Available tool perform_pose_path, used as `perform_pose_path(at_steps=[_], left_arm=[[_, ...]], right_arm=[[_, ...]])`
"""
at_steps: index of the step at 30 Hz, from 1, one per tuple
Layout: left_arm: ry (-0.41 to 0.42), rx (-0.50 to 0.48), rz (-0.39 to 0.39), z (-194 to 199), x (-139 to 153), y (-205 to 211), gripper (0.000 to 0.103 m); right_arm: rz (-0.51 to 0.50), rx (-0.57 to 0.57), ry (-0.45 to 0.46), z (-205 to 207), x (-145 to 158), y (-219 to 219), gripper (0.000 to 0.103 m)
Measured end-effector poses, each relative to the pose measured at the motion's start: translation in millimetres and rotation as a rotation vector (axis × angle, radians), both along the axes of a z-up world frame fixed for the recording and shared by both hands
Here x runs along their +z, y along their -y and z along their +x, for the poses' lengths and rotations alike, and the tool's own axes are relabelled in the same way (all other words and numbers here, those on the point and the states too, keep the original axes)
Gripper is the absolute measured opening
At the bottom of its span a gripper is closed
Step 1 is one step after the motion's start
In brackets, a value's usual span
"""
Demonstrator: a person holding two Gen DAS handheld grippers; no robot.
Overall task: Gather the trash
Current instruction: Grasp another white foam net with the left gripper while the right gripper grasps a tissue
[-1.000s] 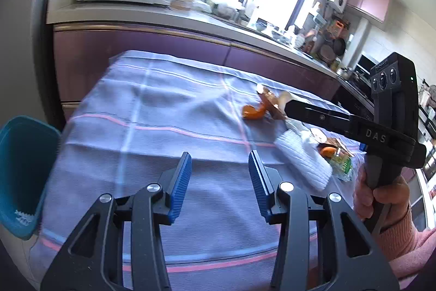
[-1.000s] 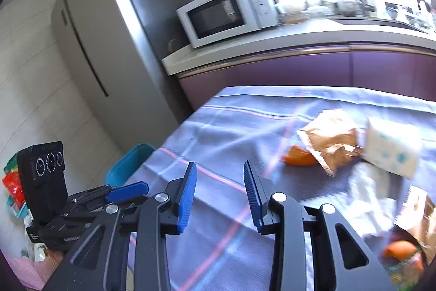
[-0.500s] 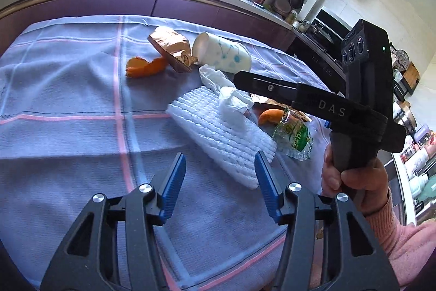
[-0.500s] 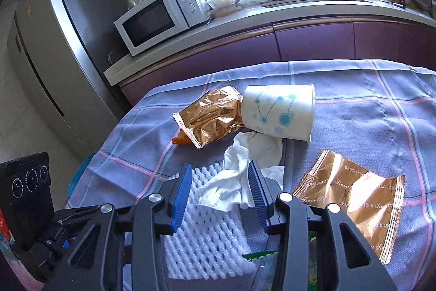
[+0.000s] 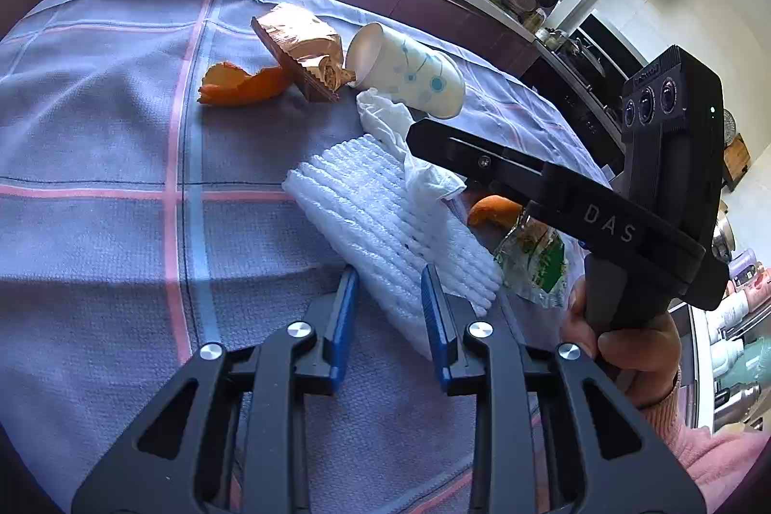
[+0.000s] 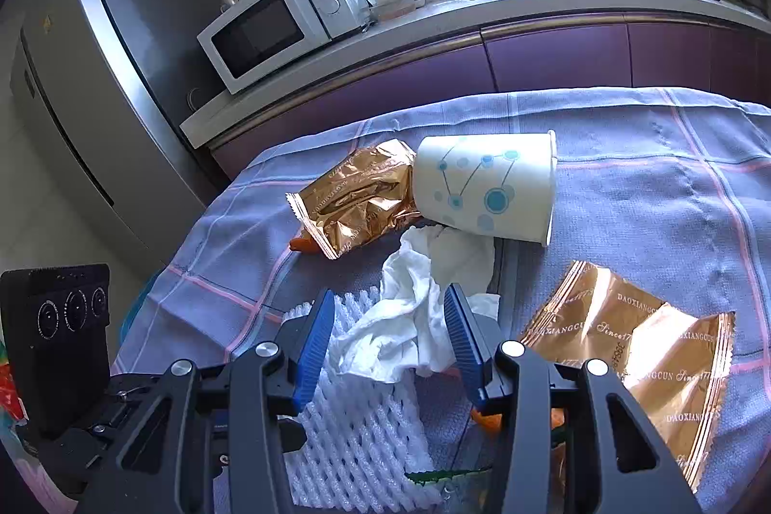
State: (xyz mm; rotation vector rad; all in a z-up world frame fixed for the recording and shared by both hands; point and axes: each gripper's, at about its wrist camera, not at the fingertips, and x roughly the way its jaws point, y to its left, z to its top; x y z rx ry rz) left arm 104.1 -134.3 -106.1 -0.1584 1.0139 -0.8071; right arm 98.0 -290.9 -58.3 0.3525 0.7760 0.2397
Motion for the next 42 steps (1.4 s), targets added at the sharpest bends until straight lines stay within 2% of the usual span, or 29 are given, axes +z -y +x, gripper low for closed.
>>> perform_pose_path(at_steps=[6,12,14,17,35,42], left_arm=[[0.017,0.007,0.002,-2.5,2.3,-3.6,0.017],[0.046,0.026,-0.003,-6.9,7.7,-15.5,0.014],[0.058,0.035,-0.002,-11.1,9.5,-21.2,0.014],[0.068,0.049,-0.005,-13.9,12.2,-28.8,0.014],[0.103,0.192,-0.039,-23.9,18.8,-110.3,0.013],[0.146,0.239,-0.035,-33.9,29.6,-135.1,0.013]], right_arm=[[-0.001,-0.001,-0.019,3.1,-4.3,-0.9,0.044],[0.007,0.010,-0.054,5.8,-10.6,-1.6,0.028],[0.013,0.008,-0.051,4.9,-10.0,-1.0,0.016],[0.030,0.012,-0.050,2.9,-10.6,-0.5,0.009],[0.124,0.099,0.055,-28.2,18.5,-21.6,0.006],[0.140,0.156,0.091,-35.8,30.7,-42.2,0.006]])
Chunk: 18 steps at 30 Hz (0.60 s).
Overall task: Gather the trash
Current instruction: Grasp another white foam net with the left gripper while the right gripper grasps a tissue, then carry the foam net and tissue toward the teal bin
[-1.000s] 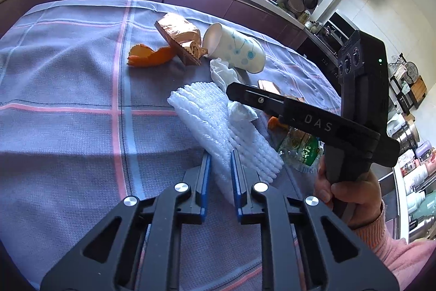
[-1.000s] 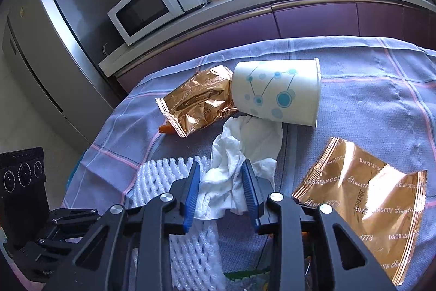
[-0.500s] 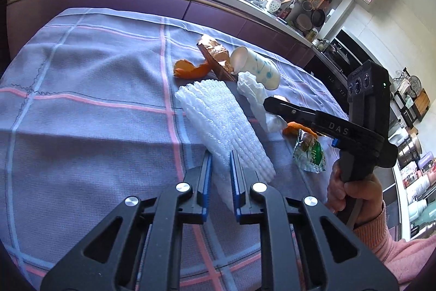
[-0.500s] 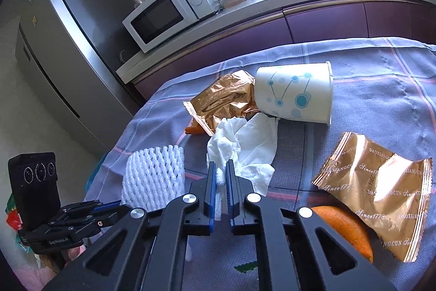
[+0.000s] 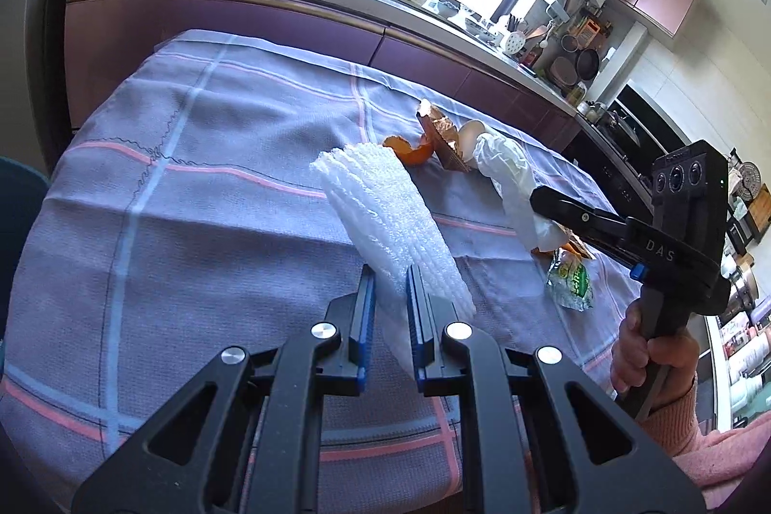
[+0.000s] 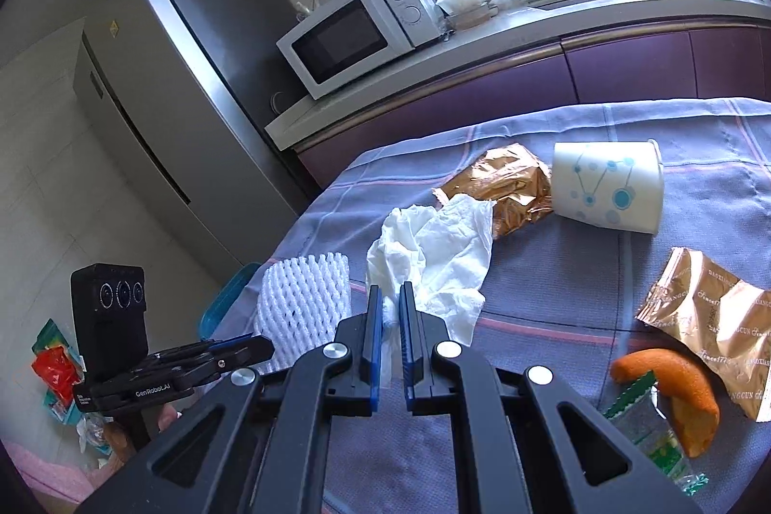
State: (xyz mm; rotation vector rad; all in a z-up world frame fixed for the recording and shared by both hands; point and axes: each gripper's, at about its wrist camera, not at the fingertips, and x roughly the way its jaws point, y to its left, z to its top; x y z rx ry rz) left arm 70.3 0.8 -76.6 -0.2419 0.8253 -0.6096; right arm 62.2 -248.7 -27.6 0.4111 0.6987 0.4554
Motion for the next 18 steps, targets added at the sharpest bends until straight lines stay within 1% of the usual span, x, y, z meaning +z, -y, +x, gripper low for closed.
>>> perform_pose_path(at_steps=[8,18], left_arm=[[0.036,0.050,0.011,-9.6,10.7,-24.3,0.013],[0.042,0.127,0.009,-22.9,18.0,-58.2,0.013]], right_arm=[[0.011,0.075,0.020,6.3,4.3,-29.8,0.006],[0.017,0.168,0.034,23.7,8.1,-72.3,0.006]])
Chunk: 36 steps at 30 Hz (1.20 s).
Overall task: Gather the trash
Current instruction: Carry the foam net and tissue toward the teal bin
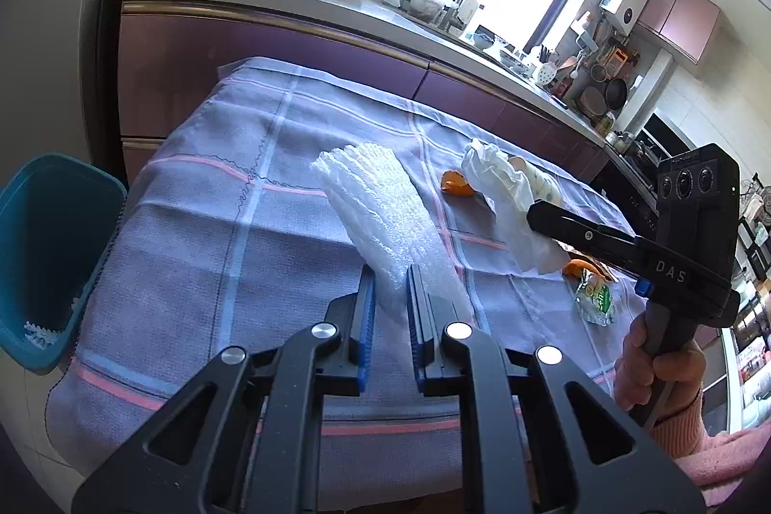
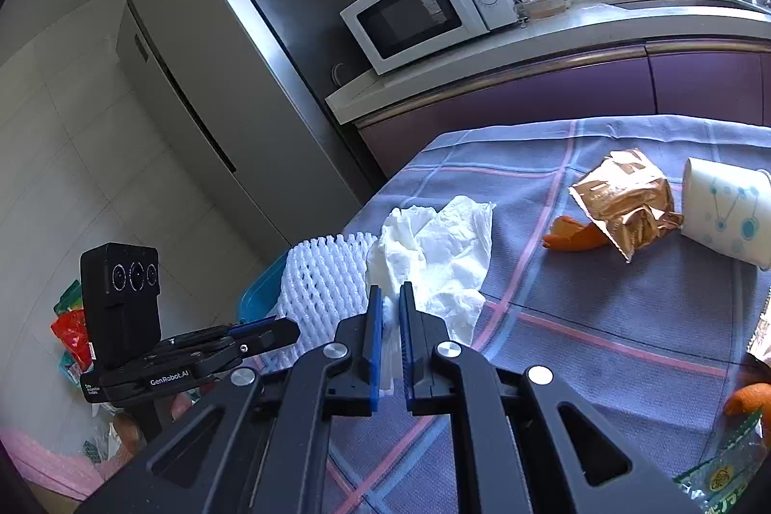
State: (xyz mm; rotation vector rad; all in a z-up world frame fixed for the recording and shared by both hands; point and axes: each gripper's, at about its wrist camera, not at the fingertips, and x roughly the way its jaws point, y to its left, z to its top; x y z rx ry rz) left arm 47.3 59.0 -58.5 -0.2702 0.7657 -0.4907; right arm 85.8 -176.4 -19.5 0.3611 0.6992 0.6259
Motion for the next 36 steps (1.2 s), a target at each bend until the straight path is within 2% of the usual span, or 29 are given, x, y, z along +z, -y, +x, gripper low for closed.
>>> perform_pose_path(at_steps=[36], left_arm=[[0.028,0.298,-0.014,-34.1,22.1,-118.8,0.013]], right_arm=[[-0.020,0.247,0.018,31.7,4.7,-109.3,0.006]])
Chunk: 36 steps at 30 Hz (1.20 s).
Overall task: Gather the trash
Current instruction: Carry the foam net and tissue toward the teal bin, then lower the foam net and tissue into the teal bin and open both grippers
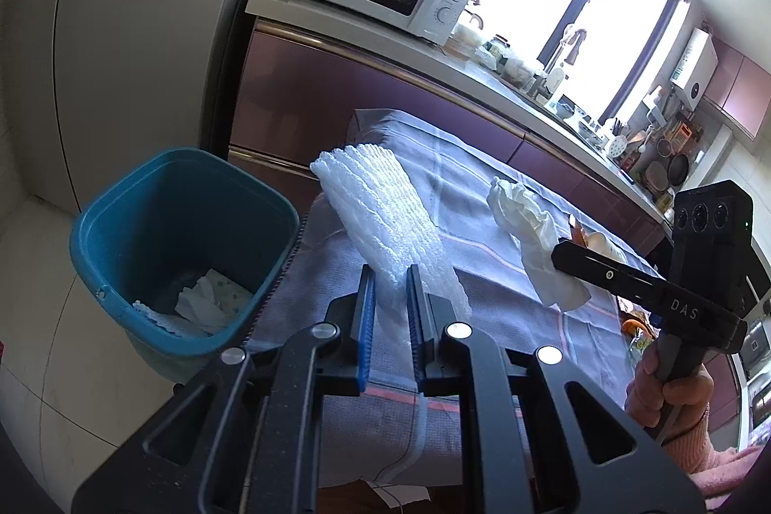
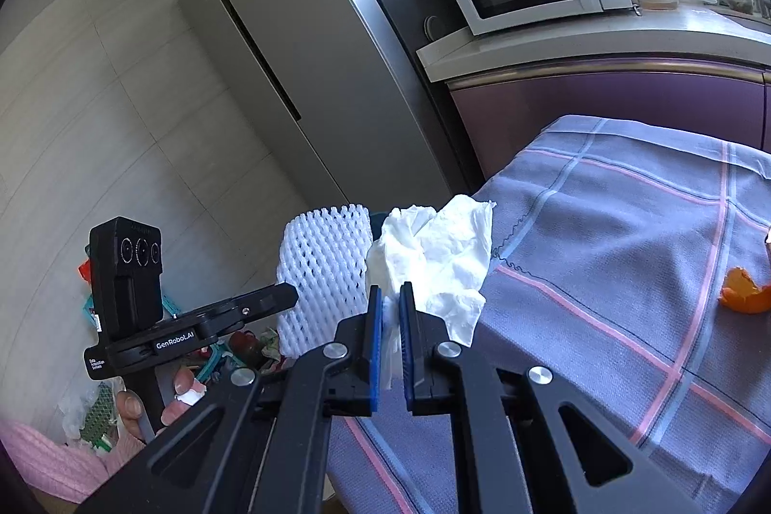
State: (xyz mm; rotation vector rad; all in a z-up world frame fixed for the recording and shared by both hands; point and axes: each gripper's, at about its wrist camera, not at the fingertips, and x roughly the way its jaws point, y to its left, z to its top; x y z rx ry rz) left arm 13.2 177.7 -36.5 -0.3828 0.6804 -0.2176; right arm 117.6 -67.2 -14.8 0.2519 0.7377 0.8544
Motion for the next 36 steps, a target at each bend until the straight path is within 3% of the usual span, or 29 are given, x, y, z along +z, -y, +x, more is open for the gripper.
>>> perform_pose_path(at_steps=[36], left_arm=[[-0.011,0.215,0.049,-6.1,-7.1,-85.9,0.013]], right_arm=[[-0.042,0.193,0.030,20.4,-3.1,-98.7,0.006]])
